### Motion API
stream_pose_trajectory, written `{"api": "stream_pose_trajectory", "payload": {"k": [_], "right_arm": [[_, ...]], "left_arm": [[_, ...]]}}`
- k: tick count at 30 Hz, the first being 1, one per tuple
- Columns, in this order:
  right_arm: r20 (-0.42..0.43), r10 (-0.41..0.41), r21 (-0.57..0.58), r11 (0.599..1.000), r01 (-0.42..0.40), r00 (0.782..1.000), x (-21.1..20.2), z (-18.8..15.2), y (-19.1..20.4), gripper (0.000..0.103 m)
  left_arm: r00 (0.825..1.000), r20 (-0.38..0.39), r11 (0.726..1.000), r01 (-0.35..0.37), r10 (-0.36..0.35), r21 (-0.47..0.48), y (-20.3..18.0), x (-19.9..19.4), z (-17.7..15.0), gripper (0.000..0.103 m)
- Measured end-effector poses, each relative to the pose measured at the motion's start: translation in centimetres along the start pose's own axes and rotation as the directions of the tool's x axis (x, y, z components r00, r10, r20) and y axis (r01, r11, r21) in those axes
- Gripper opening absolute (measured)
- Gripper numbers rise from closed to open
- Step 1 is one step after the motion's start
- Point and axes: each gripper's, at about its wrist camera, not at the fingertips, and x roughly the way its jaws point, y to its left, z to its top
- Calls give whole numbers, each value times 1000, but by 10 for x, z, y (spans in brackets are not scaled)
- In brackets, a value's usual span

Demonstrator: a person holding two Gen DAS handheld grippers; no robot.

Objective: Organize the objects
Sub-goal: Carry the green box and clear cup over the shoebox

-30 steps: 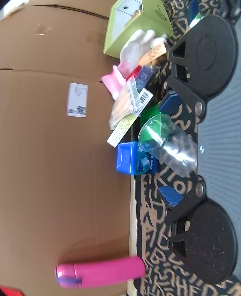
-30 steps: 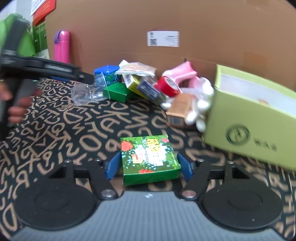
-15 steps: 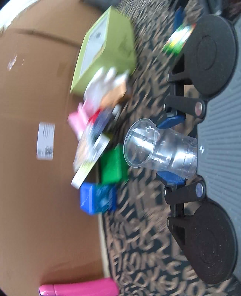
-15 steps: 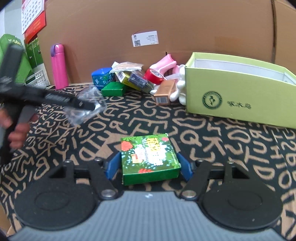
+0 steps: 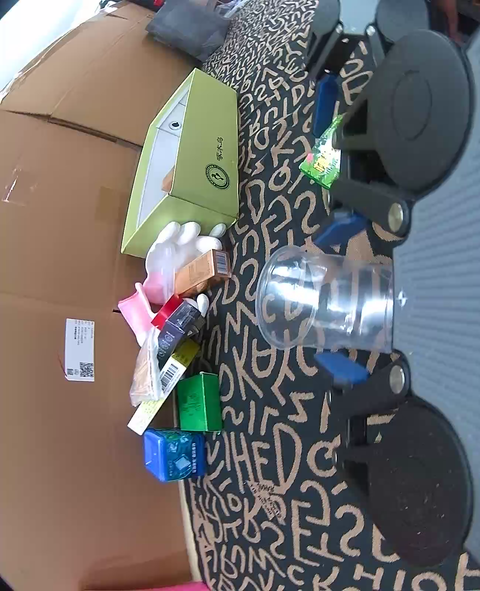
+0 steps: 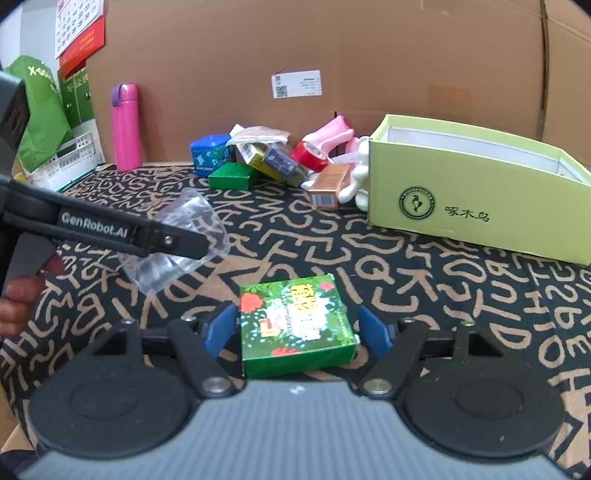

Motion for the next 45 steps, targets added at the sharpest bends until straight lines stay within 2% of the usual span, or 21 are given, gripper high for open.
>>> {"api": "stream_pose_trajectory", "payload": {"k": [6,10,11,12,17,22,29,35,38,42,45], "right_arm": [[-17,0,-19,1000,0,1000,4,-1,2,73],[-26,1,-10,1000,-2,1000,7,-3,1,67],[-25,1,-10,1000,-1,1000,7,-3,0,66],[-24,2,-9,1000,-3,1000,7,-3,0,65],[-18,6,-2,1000,-6,1000,3,-3,-2,63],[19,-10,7,1000,10,1000,-12,3,-14,63],[152,-99,6,995,99,983,-52,34,-56,62],[234,-227,7,973,232,945,-65,68,-105,63],[232,-264,30,964,265,936,-55,85,-134,63],[201,-312,56,950,308,928,-27,102,-171,63],[152,-344,64,939,338,926,-2,108,-193,63]], "left_arm": [[1000,-7,1000,-3,3,9,-3,4,-3,71],[1000,-17,1000,-22,22,6,-3,9,-2,71],[1000,-22,1000,-18,19,7,-3,11,-2,67],[1000,-27,1000,-13,13,5,-2,12,-2,56],[999,-32,1000,-8,9,9,-6,11,-4,55],[999,-15,998,47,-46,36,-21,4,6,55],[979,75,979,181,-188,89,-64,3,55,55],[960,140,967,228,-243,111,-106,23,108,55],[951,151,961,257,-270,102,-125,45,134,56],[956,163,966,228,-245,119,-156,90,167,56],[964,112,967,232,-243,103,-172,124,183,56]]}}
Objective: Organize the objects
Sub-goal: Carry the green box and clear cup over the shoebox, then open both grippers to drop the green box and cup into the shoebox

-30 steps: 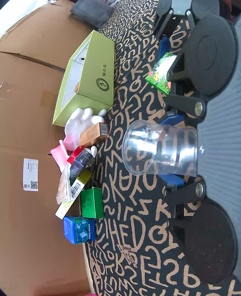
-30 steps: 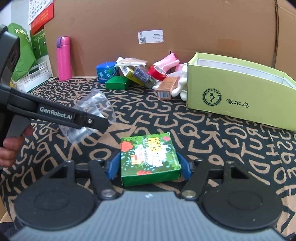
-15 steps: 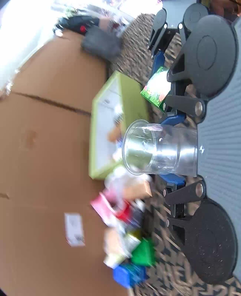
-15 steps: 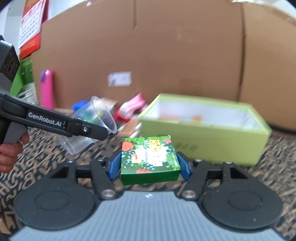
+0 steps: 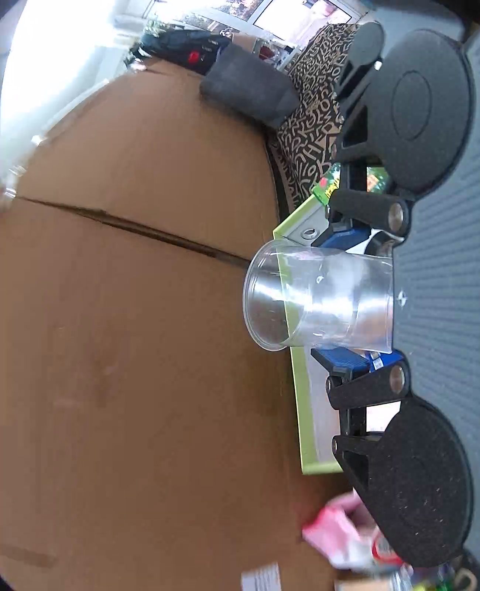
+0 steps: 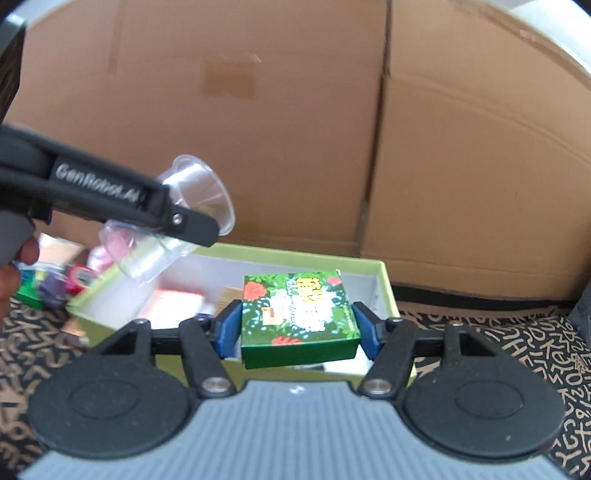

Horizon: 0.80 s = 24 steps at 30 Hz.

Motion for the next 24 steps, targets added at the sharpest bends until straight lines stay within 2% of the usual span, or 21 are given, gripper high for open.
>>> {"api": "stream_pose_trajectory", "payload": {"k": [3,8,9,10,11,12,13,16,19,24], "right_arm": [[-29,-6,3,1000,6,1000,24,3,-10,63],[-25,-32,-27,999,32,999,55,10,-18,64],[-18,-39,-41,998,39,999,62,9,-19,67],[-13,-33,-60,998,32,999,69,7,-18,81],[-29,-26,-80,996,23,999,75,5,-18,90],[-47,-29,-97,995,25,998,79,6,-17,96],[-53,-31,-120,992,24,998,77,3,-15,96],[1,-41,-152,987,40,999,56,-5,-12,103],[54,-51,-111,992,57,997,25,-9,-12,103],[96,12,-38,999,-9,995,-22,-18,-6,103]], "left_arm": [[1000,-19,1000,-6,6,17,-5,26,6,56],[1000,-16,999,0,0,32,-10,57,10,58],[1000,-5,999,8,-7,37,-9,63,9,66],[1000,-6,999,22,-22,38,-8,69,8,73],[1000,-18,999,21,-21,27,-6,73,6,84],[1000,-28,1000,4,-3,8,-3,75,4,85],[999,-34,1000,-8,8,-9,1,75,2,85],[1000,-21,999,-11,10,-39,10,60,-6,85],[1000,-2,998,-16,16,-65,13,37,-12,85],[999,53,999,-3,5,-50,8,-27,-40,87]]}}
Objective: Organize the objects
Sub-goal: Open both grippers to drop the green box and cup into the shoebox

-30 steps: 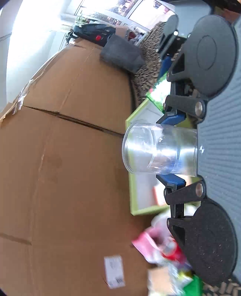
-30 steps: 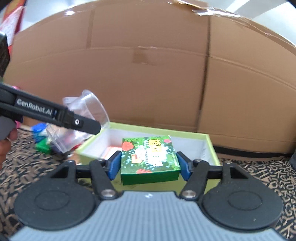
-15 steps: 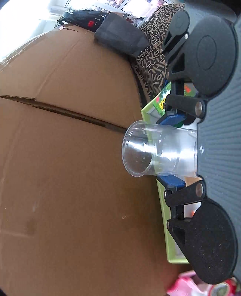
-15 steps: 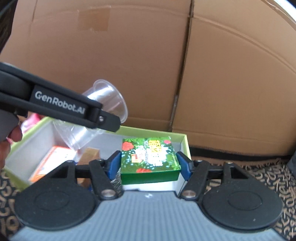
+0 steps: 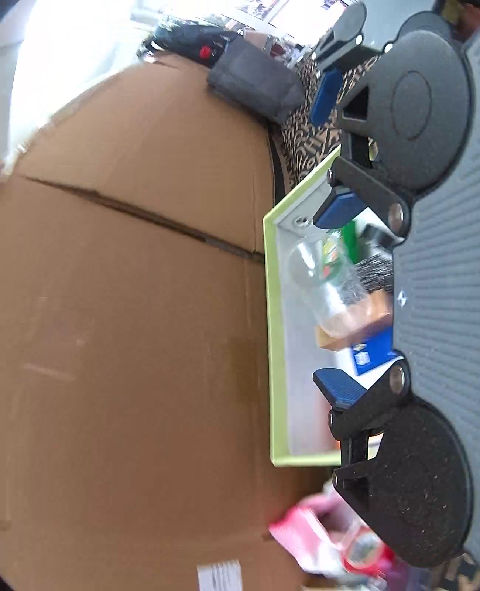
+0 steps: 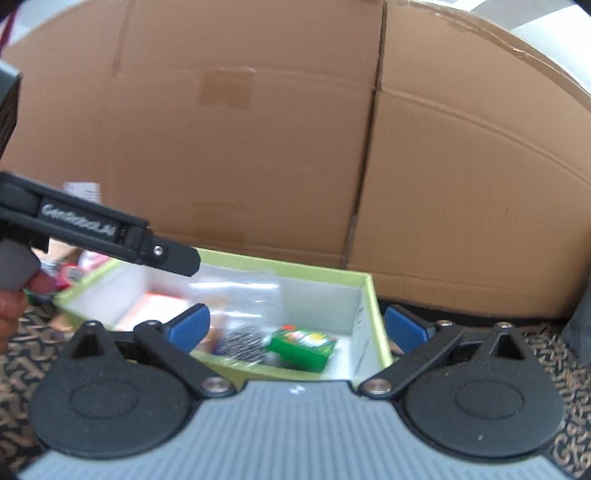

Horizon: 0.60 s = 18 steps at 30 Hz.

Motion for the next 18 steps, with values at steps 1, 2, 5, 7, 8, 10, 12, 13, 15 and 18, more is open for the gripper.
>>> {"api": "stream_pose_trajectory", "payload": {"k": [1,2,5,7,8,10,12,13,15,18], "right_arm": [[6,10,0,1000,-10,1000,-7,1,2,103],[11,18,-1,1000,-18,1000,-16,-3,8,103],[1,55,3,998,-55,998,-39,-15,27,103],[-5,87,14,996,-87,996,-55,-23,42,103],[-17,108,17,994,-108,994,-60,-28,50,103],[-38,143,16,990,-142,989,-67,-36,66,103],[-73,189,35,982,-187,979,-68,-44,81,103],[-95,220,46,975,-216,971,-67,-48,89,103],[-127,268,58,963,-262,955,-67,-54,107,103],[-155,323,51,947,-319,934,-67,-62,135,103]], "left_arm": [[1000,9,1000,-3,3,4,2,-14,-5,88],[1000,20,1000,-12,12,4,2,-28,-12,88],[998,34,998,-55,55,-12,9,-68,-37,90],[996,20,996,-83,84,-31,19,-89,-49,90],[995,13,994,-97,97,-45,24,-93,-57,90],[989,-16,986,-146,145,-81,34,-102,-72,90],[981,-43,974,-195,191,-119,50,-115,-89,90],[975,-49,965,-222,217,-138,58,-122,-97,90],[959,-69,943,-281,273,-179,74,-131,-110,90],[942,-94,915,-336,323,-221,95,-145,-122,90]]}}
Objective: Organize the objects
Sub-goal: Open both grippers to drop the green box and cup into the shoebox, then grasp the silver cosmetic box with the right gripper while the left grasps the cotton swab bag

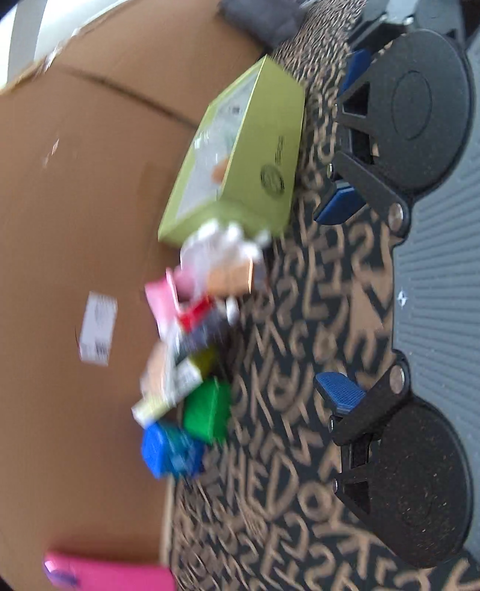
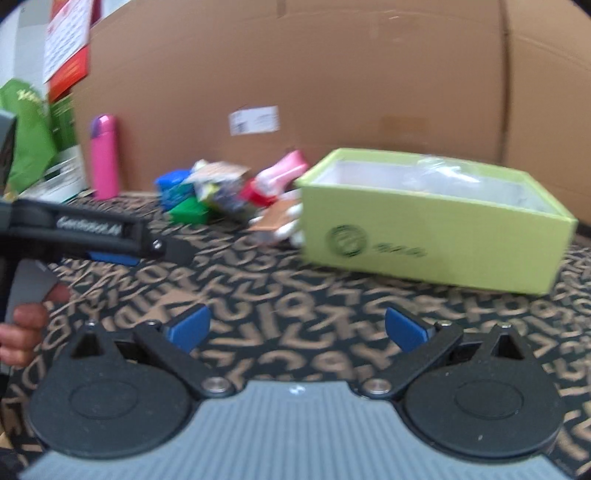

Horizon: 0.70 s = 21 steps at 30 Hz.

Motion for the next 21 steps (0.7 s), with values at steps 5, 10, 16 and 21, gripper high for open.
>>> {"api": "stream_pose_trajectory", "payload": {"k": [5,10,16,21], "right_arm": [[-13,58,-6,998,-58,998,11,4,25,103],[9,78,-40,996,-78,997,28,25,47,91],[28,62,-28,998,-61,998,70,54,62,70],[37,39,-103,994,-35,999,107,77,79,62]], "left_arm": [[999,32,999,-32,33,-18,27,-11,3,90],[997,60,998,-50,52,-40,49,-10,14,90],[997,27,995,-70,72,-69,78,7,25,90],[997,60,997,-51,54,-57,88,15,53,90]]}}
